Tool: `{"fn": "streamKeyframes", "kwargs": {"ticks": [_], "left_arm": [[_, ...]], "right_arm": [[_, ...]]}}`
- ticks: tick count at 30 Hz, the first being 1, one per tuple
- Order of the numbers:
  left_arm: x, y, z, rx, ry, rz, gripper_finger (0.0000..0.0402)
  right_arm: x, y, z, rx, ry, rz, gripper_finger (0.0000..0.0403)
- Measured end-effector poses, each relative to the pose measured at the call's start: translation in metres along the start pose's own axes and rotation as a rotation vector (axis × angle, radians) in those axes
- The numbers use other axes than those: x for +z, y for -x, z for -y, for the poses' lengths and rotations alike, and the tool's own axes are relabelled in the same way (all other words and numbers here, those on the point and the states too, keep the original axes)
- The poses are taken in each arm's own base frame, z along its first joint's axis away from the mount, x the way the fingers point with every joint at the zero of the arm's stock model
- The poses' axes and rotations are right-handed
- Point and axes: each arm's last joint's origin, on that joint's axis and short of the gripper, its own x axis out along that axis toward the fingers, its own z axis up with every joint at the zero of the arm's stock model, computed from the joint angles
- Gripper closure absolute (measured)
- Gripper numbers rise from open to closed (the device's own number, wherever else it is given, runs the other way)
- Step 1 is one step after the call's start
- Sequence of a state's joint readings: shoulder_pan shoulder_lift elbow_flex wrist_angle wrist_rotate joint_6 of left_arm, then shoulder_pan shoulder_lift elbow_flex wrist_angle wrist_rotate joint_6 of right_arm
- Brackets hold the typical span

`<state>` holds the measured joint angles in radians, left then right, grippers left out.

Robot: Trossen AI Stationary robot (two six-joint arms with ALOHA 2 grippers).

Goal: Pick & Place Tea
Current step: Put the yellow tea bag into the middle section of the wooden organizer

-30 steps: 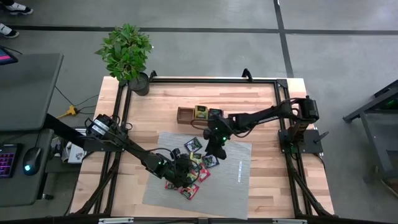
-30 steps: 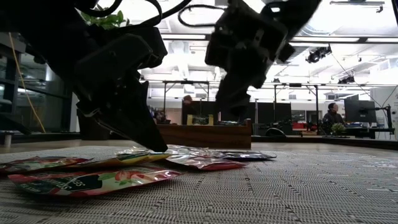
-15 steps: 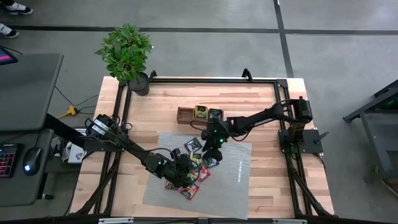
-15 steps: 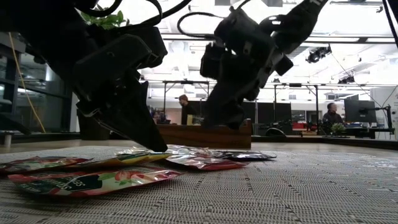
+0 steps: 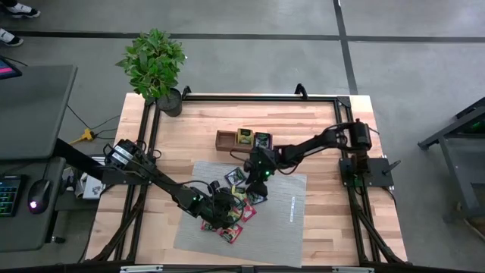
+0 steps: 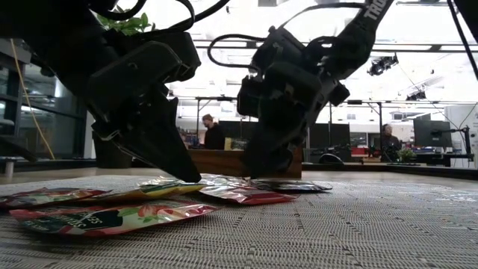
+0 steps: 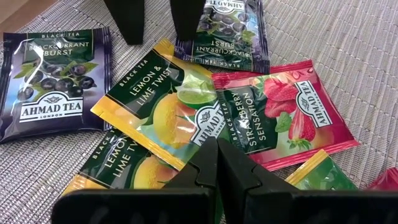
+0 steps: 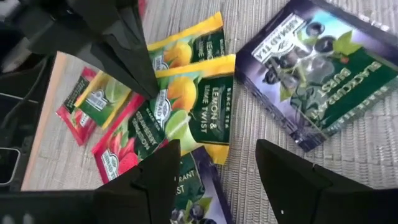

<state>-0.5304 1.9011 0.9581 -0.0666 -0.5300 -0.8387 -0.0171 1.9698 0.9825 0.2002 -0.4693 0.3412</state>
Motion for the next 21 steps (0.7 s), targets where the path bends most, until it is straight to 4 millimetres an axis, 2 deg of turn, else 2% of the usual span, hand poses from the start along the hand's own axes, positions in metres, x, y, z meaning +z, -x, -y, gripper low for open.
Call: {"fn": "streamKeyframes", "kwargs": {"ticks": [12,21], "left_arm": [[0.000,0.000,0.000,0.002,-0.004,0.002,0.0401],[0.000,0.000,0.000,0.003,-0.004,0.003,0.0401]], "right_arm": [[-0.005,-0.015,-0.004,0.022,0.013,0.025,0.0198],[-0.005,-0.017,-0.006,0.001,0.023,0.038,0.0210]]}}
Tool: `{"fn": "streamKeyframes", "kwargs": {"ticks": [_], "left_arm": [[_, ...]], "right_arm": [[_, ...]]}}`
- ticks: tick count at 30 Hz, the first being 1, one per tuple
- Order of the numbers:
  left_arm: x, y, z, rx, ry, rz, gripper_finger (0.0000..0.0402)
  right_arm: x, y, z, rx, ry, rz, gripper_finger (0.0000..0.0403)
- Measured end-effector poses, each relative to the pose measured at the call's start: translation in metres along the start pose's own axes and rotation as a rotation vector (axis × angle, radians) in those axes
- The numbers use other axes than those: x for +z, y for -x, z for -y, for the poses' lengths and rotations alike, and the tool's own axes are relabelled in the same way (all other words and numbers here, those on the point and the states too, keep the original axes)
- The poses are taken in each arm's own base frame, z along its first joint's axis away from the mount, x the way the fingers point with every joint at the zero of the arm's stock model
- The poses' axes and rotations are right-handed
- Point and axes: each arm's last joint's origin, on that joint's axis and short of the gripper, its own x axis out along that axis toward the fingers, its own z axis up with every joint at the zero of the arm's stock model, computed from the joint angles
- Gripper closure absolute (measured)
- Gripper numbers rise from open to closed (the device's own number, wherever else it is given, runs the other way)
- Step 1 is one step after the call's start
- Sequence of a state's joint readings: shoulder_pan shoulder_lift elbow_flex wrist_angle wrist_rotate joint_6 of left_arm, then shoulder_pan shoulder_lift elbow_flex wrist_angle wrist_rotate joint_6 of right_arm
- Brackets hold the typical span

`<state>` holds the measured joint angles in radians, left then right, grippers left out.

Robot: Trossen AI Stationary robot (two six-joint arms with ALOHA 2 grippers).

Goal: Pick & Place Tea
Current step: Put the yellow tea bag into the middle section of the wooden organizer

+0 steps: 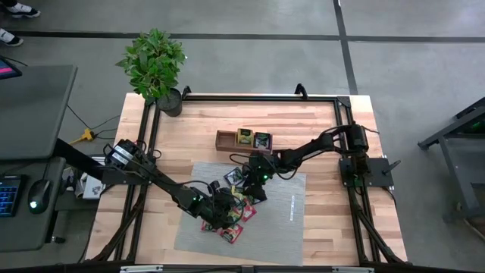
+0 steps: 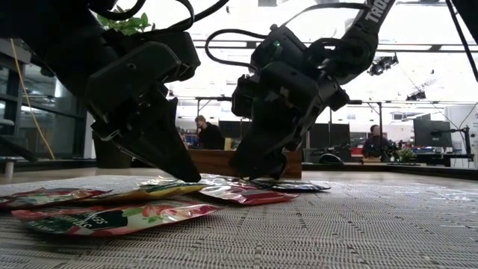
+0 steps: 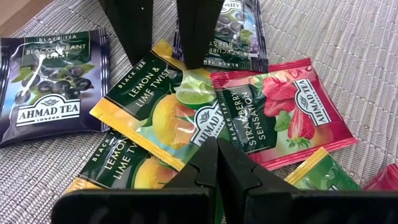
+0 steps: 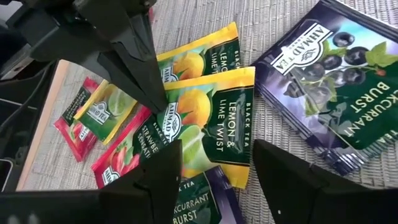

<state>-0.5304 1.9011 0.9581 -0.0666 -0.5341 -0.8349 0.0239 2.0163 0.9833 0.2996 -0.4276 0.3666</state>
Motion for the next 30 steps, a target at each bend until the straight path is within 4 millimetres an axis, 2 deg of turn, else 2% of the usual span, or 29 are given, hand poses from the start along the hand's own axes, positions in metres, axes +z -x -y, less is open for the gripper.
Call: {"fn": "streamKeyframes", "kwargs": {"ticks": [18,30], "left_arm": [[0.0000,0.0000,0.0000,0.000,0.001,0.001,0.0401],[0.0002,0.0000,0.0002,-0.003,-0.028,0.003,0.0401]], "right_arm": [[-0.0017,-0.0010,0.0001,-0.024,0.033,-0.002,0.0394],[-0.0011,-0.0008,-0.0001,-0.015,0.030,0.003,0.0401]]}}
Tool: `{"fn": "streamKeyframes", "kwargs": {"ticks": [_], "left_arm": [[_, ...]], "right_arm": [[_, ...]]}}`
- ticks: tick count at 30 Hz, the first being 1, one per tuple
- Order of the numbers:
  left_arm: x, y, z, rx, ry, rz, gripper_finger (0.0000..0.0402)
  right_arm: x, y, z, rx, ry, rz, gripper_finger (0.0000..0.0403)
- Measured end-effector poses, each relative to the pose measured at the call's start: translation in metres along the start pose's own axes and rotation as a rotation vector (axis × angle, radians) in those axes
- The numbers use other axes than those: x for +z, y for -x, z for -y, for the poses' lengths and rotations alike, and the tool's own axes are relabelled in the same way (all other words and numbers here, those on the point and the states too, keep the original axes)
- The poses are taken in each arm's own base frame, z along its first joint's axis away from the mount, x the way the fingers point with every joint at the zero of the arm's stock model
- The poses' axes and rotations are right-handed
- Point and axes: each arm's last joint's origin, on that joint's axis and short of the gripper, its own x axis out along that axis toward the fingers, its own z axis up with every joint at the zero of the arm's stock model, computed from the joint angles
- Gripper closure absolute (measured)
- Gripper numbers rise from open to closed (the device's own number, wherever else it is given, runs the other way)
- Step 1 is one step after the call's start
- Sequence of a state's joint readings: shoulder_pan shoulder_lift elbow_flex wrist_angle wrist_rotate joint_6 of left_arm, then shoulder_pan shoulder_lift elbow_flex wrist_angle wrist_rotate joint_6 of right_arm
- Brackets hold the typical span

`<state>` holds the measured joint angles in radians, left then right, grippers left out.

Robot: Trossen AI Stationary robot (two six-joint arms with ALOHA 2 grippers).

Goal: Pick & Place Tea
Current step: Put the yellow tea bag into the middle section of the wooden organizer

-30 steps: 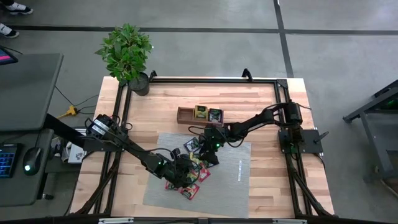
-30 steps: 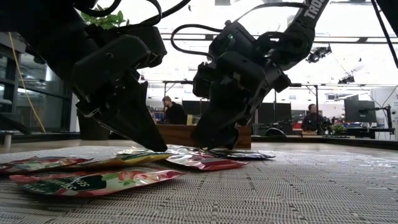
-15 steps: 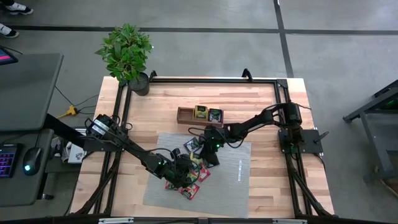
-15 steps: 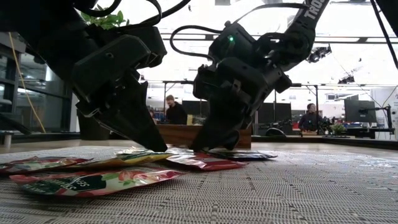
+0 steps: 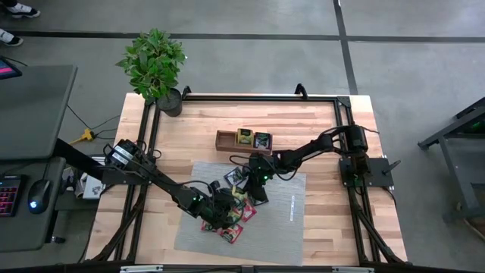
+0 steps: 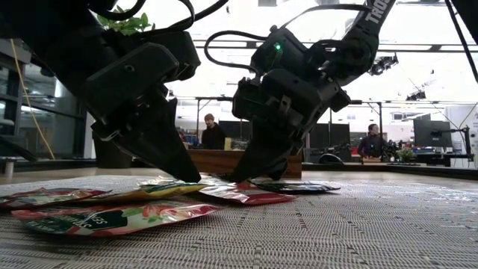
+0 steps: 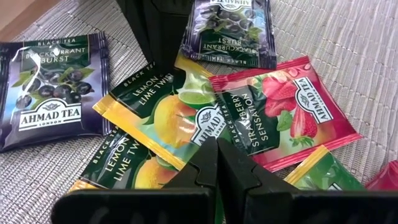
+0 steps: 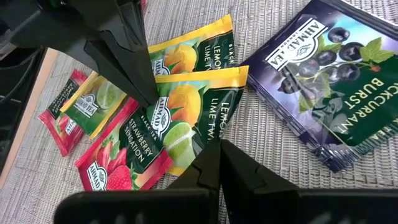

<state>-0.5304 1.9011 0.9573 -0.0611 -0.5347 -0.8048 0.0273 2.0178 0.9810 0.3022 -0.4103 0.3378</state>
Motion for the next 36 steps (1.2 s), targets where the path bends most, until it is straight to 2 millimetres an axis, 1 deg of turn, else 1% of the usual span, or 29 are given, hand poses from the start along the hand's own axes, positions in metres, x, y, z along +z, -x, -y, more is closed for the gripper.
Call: {"fn": "streamKeyframes", "kwargs": {"ticks": [7,10,14,17,20,22,26,30,33,35,36], "left_arm": [[0.001,0.000,0.001,-0.009,-0.012,0.009,0.0401],[0.002,0.000,0.002,-0.016,-0.006,0.015,0.0401],[0.005,0.000,0.005,-0.051,0.000,0.041,0.0401],[0.011,0.002,0.010,-0.072,-0.021,0.044,0.0401],[0.023,0.011,0.014,-0.098,-0.072,0.064,0.0401],[0.033,0.018,0.012,-0.084,-0.106,0.058,0.0401],[0.048,0.036,0.001,-0.011,-0.174,0.034,0.0401],[0.053,0.060,-0.014,0.097,-0.209,0.016,0.0401],[0.047,0.079,-0.026,0.201,-0.163,0.036,0.0401],[0.035,0.093,-0.037,0.262,-0.126,0.067,0.0401],[0.030,0.098,-0.040,0.260,-0.085,0.099,0.0401]], "right_arm": [[0.004,0.006,-0.002,-0.003,0.001,0.009,0.0402],[0.005,0.008,0.000,-0.009,-0.005,0.010,0.0402],[0.005,0.008,0.003,-0.016,-0.006,0.000,0.0402],[0.004,0.009,0.003,-0.018,0.004,-0.005,0.0402],[0.003,0.009,0.004,-0.028,0.001,-0.012,0.0402],[0.003,0.009,0.004,-0.030,0.004,-0.015,0.0403],[0.003,0.009,0.004,-0.037,0.007,-0.014,0.0403],[0.003,0.009,0.004,-0.039,0.010,-0.013,0.0403],[0.003,0.009,0.004,-0.038,0.009,-0.013,0.0403],[0.003,0.009,0.004,-0.038,0.009,-0.013,0.0403],[0.004,0.010,0.004,-0.037,0.009,-0.012,0.0403]]}}
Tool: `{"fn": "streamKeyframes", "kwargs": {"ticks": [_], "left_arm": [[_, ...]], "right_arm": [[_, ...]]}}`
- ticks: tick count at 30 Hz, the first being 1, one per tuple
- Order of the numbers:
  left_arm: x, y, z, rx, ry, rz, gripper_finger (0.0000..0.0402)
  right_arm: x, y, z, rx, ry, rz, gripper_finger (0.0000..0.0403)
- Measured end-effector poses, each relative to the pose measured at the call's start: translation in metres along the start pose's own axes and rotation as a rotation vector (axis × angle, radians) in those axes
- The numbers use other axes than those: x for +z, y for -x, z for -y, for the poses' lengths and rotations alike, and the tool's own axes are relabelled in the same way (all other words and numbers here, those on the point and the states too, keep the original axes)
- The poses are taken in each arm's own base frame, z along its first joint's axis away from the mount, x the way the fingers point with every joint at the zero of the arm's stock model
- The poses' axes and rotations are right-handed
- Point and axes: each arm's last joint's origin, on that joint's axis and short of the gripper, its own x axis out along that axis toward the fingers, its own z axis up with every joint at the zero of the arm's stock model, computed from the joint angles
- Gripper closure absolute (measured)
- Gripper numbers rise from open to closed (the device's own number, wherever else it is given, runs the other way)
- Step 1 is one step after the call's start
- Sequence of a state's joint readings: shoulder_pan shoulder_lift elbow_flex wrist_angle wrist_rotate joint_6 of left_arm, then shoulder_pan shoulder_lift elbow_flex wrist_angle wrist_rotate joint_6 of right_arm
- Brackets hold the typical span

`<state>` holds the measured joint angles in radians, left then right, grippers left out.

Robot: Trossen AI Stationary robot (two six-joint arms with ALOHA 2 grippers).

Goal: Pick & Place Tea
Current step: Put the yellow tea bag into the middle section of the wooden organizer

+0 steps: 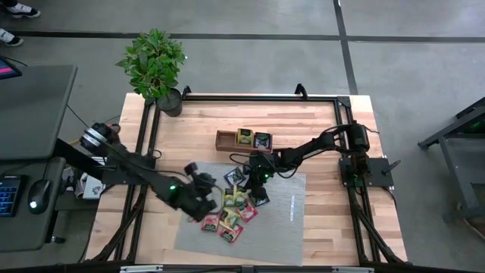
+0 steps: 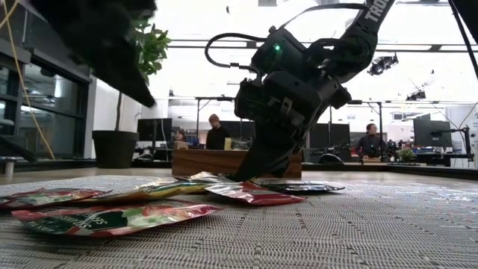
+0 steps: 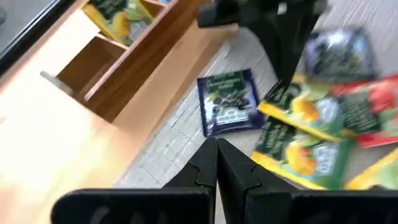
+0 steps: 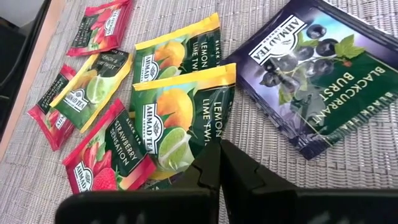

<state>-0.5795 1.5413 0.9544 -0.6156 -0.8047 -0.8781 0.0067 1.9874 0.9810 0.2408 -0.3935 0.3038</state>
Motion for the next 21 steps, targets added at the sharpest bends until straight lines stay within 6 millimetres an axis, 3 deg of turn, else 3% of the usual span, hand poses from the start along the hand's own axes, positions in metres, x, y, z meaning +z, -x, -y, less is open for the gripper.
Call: {"fn": "streamKeyframes", "kwargs": {"ticks": [8,21], "left_arm": [[-0.057,0.020,-0.030,-0.083,0.198,0.151,0.0401],[-0.079,0.010,-0.043,-0.144,0.329,0.261,0.0401]], "right_arm": [[0.013,0.020,-0.008,-0.028,0.033,0.035,0.0403],[0.046,0.092,-0.023,-0.173,0.135,0.177,0.0402]]}}
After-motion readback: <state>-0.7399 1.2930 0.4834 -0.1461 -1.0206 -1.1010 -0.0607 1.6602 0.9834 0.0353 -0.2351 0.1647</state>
